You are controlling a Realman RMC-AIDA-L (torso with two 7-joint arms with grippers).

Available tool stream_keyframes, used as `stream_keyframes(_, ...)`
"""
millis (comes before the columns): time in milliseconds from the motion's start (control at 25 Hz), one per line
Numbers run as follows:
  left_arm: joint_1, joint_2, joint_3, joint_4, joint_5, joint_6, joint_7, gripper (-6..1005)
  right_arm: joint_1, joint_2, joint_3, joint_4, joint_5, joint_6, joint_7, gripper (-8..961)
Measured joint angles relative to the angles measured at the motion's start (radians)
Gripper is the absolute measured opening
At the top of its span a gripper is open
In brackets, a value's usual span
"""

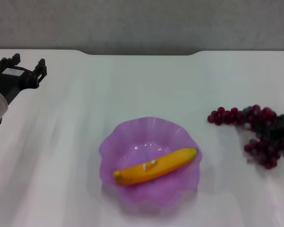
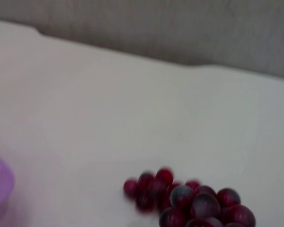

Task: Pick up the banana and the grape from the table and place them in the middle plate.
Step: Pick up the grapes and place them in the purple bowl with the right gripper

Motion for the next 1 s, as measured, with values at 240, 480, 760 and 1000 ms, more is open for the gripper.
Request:
stream_keyframes(240, 0.001, 0.000, 0.000, 0.001, 0.000, 0.000, 0.000, 663, -0.023, 0.000, 0.002, -0.087, 0.077, 0.047, -0.079, 418)
stream_keyframes(480, 0.002, 0.000, 0.000, 0.000, 0.000, -0.003, 0.000, 663, -0.027, 0.000, 0.002, -0.141, 0.080, 0.068, -0.091, 415)
stream_keyframes(760, 0.002, -0.002, 0.002, -0.002, 0.000, -0.006, 0.000, 664, -0.048, 0.001, -0.001, -0.238, 0.081, 0.087, -0.094, 403)
stream_keyframes(1000, -0.002, -0.003, 0.001, -0.001, 0.000, -0.004, 0.000, 665, -0.053, 0.000, -0.021, -0.331, 0.081, 0.081, -0.090, 400)
